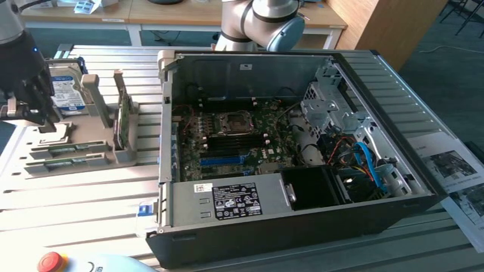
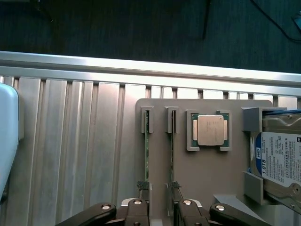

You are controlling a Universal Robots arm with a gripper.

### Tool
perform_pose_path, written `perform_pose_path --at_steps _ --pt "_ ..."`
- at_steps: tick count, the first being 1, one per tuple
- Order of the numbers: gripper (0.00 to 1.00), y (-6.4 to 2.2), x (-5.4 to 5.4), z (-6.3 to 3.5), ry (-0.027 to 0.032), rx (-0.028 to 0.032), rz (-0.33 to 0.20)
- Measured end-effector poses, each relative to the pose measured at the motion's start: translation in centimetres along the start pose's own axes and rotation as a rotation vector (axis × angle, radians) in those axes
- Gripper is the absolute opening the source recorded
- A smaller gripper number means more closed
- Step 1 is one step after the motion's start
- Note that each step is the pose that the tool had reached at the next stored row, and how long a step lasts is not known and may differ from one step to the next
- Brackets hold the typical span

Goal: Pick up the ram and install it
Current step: 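Pick up the ram and move it above insertion slot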

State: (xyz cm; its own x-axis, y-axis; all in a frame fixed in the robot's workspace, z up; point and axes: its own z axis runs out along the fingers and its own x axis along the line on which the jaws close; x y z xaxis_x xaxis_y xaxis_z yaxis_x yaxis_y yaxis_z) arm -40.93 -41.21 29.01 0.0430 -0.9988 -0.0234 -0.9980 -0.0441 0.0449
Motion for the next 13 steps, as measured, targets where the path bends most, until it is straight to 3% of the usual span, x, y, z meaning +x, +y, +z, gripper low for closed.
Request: perform_pose_path --at_steps 13 --pt "0.3 -0.07 0.1 1.59 0.0 0.0 0.0"
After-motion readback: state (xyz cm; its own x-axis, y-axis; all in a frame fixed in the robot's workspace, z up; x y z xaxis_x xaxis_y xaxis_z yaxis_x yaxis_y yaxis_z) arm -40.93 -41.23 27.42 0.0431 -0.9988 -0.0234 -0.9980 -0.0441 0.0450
